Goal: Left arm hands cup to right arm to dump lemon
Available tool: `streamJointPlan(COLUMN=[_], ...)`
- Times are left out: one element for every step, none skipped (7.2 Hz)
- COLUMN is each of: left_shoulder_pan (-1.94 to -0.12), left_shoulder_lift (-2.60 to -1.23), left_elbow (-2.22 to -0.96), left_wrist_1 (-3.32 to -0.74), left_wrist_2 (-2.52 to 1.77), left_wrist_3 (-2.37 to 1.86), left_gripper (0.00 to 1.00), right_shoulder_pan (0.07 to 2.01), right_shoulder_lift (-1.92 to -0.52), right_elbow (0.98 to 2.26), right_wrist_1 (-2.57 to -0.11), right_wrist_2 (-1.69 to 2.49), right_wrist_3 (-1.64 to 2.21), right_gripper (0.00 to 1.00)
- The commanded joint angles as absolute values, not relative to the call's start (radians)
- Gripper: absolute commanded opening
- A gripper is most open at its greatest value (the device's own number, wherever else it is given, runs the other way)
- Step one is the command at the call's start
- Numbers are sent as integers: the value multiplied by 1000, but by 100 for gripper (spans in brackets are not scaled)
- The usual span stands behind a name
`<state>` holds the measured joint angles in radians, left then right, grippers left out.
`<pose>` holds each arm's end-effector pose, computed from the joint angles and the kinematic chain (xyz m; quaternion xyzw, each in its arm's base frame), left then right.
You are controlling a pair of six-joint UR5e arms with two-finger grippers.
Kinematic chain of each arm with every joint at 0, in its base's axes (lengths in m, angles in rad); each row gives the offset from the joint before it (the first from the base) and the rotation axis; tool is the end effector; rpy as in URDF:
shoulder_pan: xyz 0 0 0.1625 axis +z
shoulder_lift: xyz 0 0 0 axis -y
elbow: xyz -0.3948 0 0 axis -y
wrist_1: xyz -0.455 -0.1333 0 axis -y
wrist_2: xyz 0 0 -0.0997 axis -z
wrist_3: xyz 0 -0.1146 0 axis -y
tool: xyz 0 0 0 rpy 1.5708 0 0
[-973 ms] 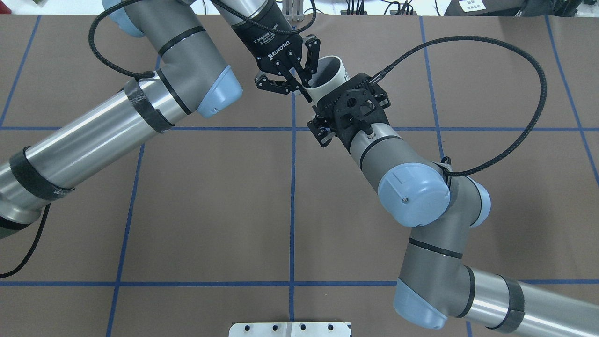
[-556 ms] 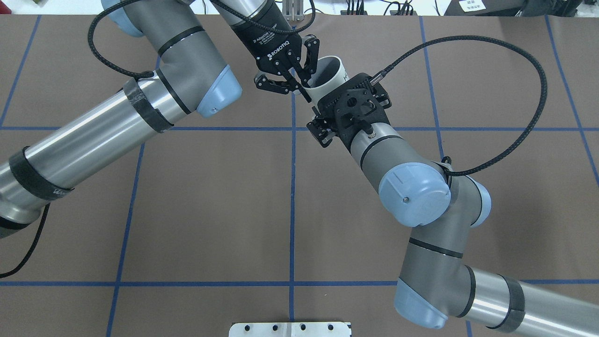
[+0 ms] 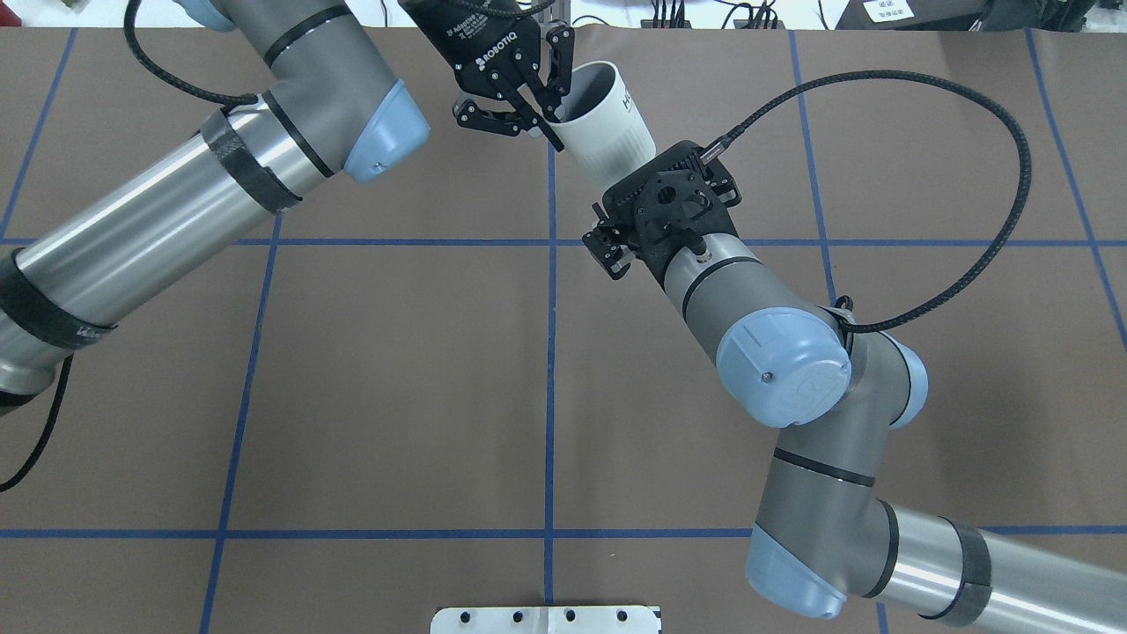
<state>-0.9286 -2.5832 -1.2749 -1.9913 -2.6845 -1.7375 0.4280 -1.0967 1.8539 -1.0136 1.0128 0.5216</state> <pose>0.4343 -0.6314 0.0036 -0.2435 0.5899 -0.1296 0.7589 -0.4929 -0.4381 0.1294 0.5566 -0.2875 -0.0724 0.7761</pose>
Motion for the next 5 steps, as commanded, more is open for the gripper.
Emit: streamJointPlan(left_shoulder_pan=[-986, -1020, -1055, -1087, -1106], left_shoulder_lift=[-2582, -2580, -2577, -2553, -2543], left_elbow=[-1255, -1256, -1253, -1252, -1252], left_wrist_1=[-1991, -1988, -1983, -1985, -1982], left_wrist_2=[-2683, -2689, -2688, -2680, -2680], left_wrist_3=[-1726, -1726, -1724, -1721, -1674], left_gripper=[0, 0, 0, 0, 0], right_shoulder_pan=[428, 429, 439, 461, 515], right_shoulder_lift=[-1101, -1111, -1129, -1127, -1127], right_elbow=[1858, 1856, 1856, 1856, 1858], right_wrist_1=[-1014, -1017, -1041, -1075, -1110], right_wrist_2=[1017, 1019, 1020, 1034, 1122], right_wrist_3=[526, 531, 531, 531, 534], right_gripper=[100, 100, 100, 100, 100])
